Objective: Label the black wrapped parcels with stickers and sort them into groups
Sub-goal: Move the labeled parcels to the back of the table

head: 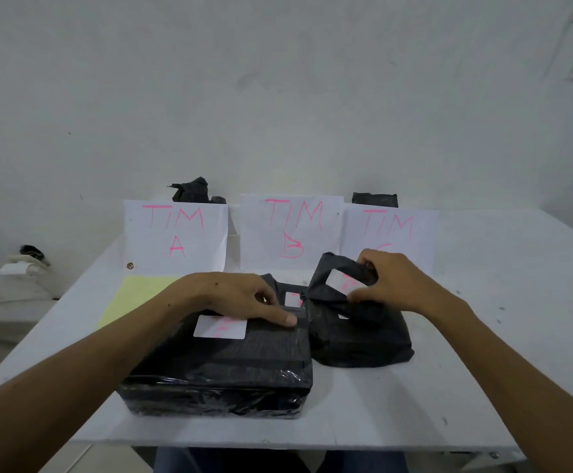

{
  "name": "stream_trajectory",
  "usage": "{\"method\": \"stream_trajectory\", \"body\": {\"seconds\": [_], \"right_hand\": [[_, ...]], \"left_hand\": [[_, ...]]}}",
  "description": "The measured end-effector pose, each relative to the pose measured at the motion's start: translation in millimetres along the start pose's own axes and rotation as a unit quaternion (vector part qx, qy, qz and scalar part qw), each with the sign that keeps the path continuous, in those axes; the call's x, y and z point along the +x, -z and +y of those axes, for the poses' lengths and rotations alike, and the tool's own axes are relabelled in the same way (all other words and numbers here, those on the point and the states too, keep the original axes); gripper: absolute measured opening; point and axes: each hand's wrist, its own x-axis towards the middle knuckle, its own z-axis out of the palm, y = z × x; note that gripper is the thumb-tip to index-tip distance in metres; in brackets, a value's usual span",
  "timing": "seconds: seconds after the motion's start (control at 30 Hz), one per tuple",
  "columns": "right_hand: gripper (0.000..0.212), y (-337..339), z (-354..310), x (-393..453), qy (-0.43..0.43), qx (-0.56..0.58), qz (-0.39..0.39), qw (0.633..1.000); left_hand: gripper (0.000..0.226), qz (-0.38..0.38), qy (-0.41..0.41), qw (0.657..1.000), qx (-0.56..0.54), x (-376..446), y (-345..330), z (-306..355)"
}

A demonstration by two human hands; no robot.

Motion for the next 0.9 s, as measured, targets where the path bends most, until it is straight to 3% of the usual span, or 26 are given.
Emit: {"method": "stream_trajectory", "body": {"seconds": [0.1,0.23,0.4,0.53,0.6,0.67,0.73,0.8,0.9], "right_hand": [[0.02,9.8,1.0,1.1,0.013,0.116,0.041,0.992],[0.014,16.4,-10.3,2.0,0.052,0.239,0.065,0.967],[0.012,19.6,-25.1,8.0,0.07,0.3,0.065,0.949],[0.027,18.9,-14.3,10.3,0.007,0.36,0.05,0.931],[0.044,18.8,-0.7,10.2,-0.026,0.286,0.018,0.958],[0.062,15.9,11.9,8.9,-0.049,0.109,-0.085,0.989],[0.082,8.1,17.5,5.7,-0.068,-0.024,-0.202,0.977],[0.091,0.7,19.1,4.2,-0.069,-0.062,-0.236,0.967],[0.088,-0.7,17.3,5.5,-0.08,-0.065,-0.229,0.968]], "left_hand": [[0.053,0.098,-0.031,0.992,-0.078,11.2,-1.5,3.3],[0.065,0.166,-0.045,0.964,-0.201,30.8,-0.6,13.9],[0.041,0.166,-0.125,0.89,-0.406,44.7,-1.2,25.7],[0.026,0.168,-0.103,0.858,-0.475,45.5,-2.3,23.5],[0.02,0.18,-0.082,0.836,-0.511,45.4,-1.8,20.4],[0.021,0.191,-0.063,0.814,-0.544,46.0,-0.9,17.0],[0.026,0.191,-0.055,0.798,-0.568,47.4,0.0,14.7],[0.028,0.189,-0.052,0.794,-0.575,48.9,0.0,13.6],[0.028,0.183,-0.051,0.792,-0.58,51.5,-1.1,14.2]]}}
